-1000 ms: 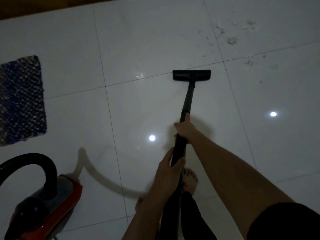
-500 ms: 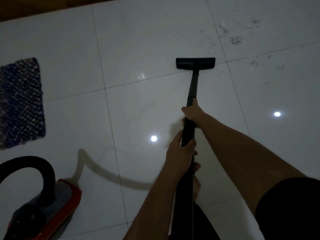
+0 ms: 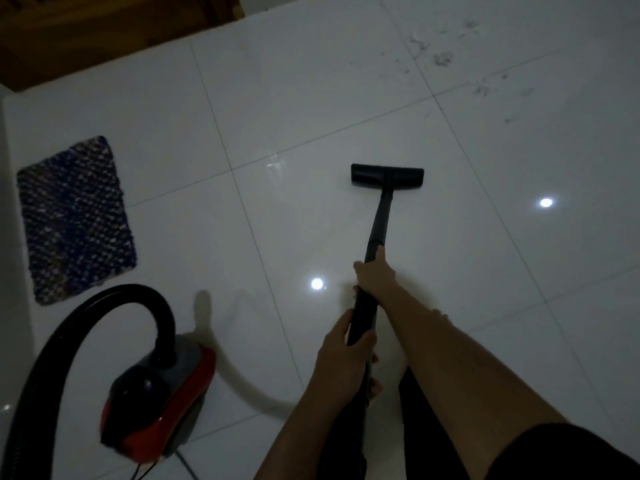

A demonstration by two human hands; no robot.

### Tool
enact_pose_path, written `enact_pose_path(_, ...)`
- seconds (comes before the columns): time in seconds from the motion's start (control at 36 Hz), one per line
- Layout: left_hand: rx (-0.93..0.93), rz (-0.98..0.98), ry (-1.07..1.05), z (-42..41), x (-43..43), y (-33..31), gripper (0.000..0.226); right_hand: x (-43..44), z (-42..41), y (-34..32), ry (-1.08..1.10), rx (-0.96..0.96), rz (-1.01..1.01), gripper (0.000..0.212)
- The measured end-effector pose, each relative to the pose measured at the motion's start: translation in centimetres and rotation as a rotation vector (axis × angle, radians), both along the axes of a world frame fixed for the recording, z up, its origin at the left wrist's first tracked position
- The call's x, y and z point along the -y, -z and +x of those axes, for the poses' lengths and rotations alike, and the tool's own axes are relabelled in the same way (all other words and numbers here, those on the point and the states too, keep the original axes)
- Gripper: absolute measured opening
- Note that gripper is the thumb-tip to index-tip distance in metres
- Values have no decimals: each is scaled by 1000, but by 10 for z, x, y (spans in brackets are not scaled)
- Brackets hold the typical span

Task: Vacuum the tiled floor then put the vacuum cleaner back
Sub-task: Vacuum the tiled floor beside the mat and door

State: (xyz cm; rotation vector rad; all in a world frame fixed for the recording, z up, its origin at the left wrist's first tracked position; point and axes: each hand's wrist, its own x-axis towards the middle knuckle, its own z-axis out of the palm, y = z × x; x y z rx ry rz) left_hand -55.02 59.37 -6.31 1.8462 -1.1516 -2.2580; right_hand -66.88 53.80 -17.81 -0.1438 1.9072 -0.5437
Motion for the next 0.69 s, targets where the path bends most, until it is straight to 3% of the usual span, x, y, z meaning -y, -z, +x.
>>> enact_pose_path(0.14, 45, -4, 76, 50, -30, -25, 41, -48, 50, -21, 29, 31, -37, 62)
enact_pose_path(0.28, 73, -27, 128, 82, -54, -42, 32, -75, 83, -40, 28, 29, -38, 61)
enact_pose_path(0.36, 65, -26, 131, 96, -63, -47, 30, -83, 97, -46, -63, 18, -7, 57)
enact_pose_path(0.44, 74, -16, 116, 108, -70, -50, 34, -89, 111, -46, -99, 22, 18, 64)
enact_pose_path(0.56, 115, 5, 91, 120, -74, -48, 45, -95, 122, -48, 46, 96, -10, 62)
enact_pose_path(0.69, 123, 51, 58, 120, -75, -46, 42, -95, 128, -43, 62, 135, 49, 72)
